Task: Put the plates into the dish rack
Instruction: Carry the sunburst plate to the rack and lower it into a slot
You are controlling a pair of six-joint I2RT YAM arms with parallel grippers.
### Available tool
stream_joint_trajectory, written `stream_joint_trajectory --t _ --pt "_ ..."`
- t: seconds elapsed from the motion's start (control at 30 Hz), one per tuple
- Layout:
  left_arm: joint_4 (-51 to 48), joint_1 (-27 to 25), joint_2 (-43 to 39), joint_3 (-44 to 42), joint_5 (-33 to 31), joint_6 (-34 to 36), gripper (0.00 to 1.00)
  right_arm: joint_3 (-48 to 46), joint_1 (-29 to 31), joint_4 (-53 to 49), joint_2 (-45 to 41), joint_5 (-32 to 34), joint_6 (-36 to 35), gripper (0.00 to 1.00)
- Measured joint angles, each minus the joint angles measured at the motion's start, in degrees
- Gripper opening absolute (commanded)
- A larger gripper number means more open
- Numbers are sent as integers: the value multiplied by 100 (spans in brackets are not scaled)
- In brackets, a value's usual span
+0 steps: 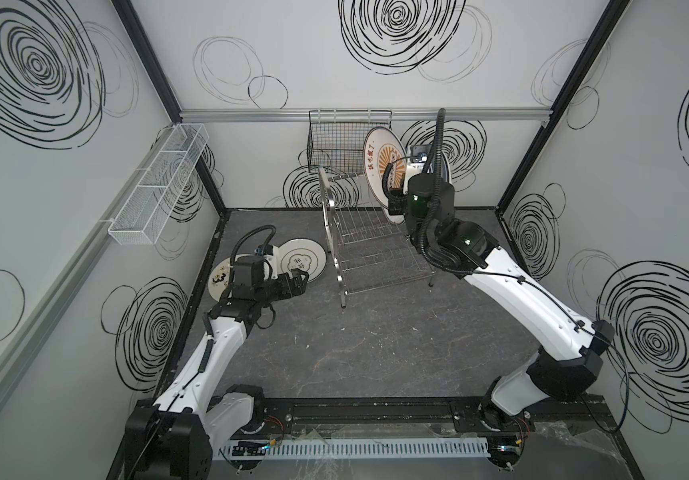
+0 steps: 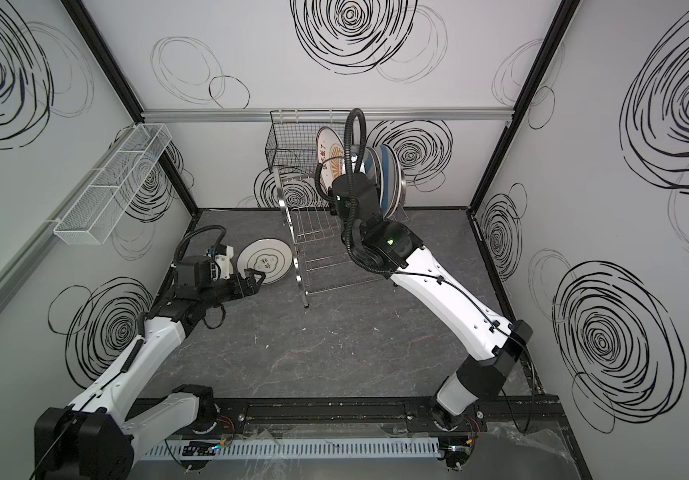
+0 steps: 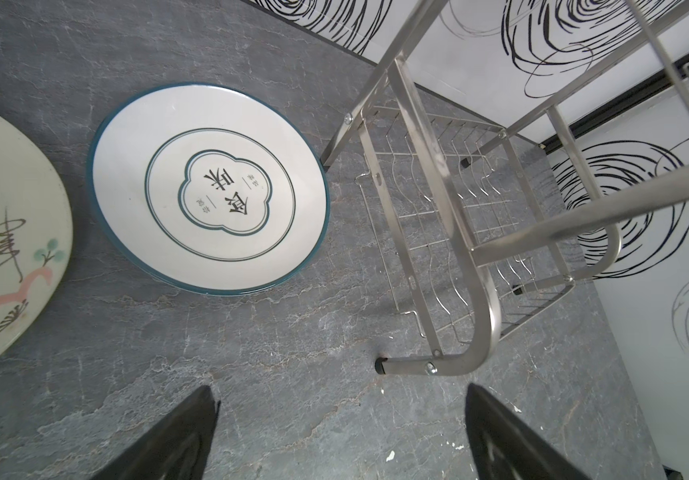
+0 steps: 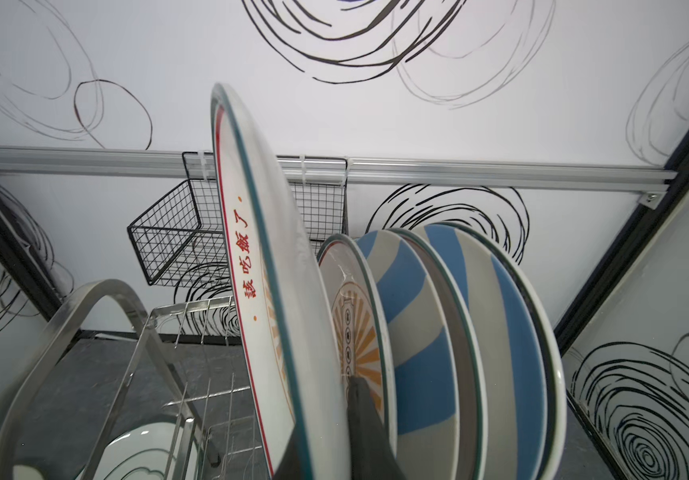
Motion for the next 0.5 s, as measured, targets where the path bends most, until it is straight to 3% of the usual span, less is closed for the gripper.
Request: stream_joint_trajectory --t 0.5 --pt "55 221 0 -28 157 -4 96 422 -168 496 758 348 -190 0"
